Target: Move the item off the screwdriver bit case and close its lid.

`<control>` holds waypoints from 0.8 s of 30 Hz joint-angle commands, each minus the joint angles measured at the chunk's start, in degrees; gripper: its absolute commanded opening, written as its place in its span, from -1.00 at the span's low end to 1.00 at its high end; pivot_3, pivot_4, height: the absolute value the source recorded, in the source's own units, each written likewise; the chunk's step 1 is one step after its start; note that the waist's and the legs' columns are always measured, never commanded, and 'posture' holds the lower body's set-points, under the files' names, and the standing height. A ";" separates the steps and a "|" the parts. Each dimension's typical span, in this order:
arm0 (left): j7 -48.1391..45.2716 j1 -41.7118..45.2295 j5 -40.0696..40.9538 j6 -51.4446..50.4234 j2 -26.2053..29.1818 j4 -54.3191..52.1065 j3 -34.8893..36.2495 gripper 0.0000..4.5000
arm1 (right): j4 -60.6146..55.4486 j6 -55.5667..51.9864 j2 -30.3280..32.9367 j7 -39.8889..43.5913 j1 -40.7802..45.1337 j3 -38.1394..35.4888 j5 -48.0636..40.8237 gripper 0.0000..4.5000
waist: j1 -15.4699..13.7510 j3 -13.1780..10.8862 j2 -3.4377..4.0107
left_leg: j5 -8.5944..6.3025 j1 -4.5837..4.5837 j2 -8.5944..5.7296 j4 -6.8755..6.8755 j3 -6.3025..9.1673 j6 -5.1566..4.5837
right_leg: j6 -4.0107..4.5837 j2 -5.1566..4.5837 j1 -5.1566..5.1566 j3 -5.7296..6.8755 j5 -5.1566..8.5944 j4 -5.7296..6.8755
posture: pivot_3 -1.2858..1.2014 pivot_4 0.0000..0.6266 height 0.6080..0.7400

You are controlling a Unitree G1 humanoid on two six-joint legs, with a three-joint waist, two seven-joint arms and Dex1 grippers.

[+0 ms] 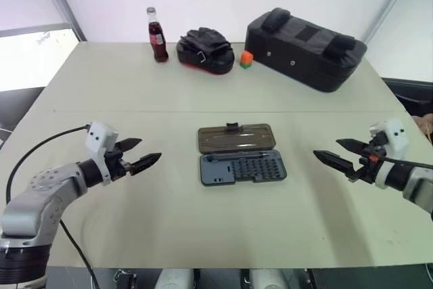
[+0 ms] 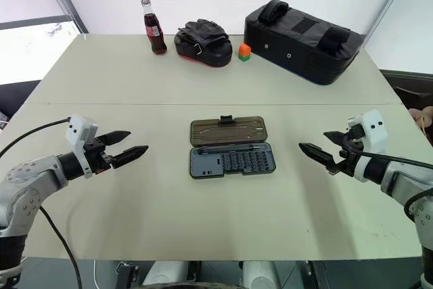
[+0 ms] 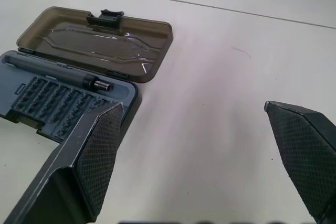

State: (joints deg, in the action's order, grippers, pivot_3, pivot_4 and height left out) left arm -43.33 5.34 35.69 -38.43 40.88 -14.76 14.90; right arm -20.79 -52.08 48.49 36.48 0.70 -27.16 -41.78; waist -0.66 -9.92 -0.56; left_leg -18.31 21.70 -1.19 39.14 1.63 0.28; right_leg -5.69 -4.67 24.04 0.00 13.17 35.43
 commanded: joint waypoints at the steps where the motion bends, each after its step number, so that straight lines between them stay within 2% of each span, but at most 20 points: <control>1: 0.24 0.75 0.58 0.52 -0.10 -0.89 1.37 0.99 | -1.10 0.26 0.00 -0.62 0.19 -1.15 0.03 1.00 | 0.00 0.00 0.00 | 0.00 0.00 0.00 0.00 0.00 0.00 | 0.00 0.00 0.00 0.00 0.00 0.00 | 0.03 -0.52 1.00; 14: 0.28 1.42 -0.88 2.01 -0.56 0.94 0.54 0.99 | -1.54 0.05 0.29 -1.71 0.98 -0.93 -0.23 1.00 | 0.02 0.00 0.00 | 0.00 0.00 0.00 0.00 0.00 0.00 | 0.00 0.01 0.00 0.00 0.00 0.01 | 0.03 -0.52 1.00; 24: -4.59 5.79 -4.90 6.48 1.44 7.69 -2.69 0.99 | -14.95 -7.07 5.67 5.87 1.75 0.33 -14.38 1.00 | -0.07 -0.06 0.05 | 0.00 0.00 0.01 0.00 0.01 0.00 | 0.00 0.02 0.00 0.01 0.00 0.01 | 0.03 -0.52 1.00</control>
State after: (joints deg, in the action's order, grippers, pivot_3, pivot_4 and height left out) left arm -46.26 9.24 32.01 -34.26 41.12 -7.90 12.33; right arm -32.98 -58.78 53.05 41.60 1.52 -26.21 -53.61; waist -0.73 -9.98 -0.51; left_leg -18.31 21.71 -1.18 39.14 1.64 0.28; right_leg -5.69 -4.65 24.04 0.01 13.17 35.42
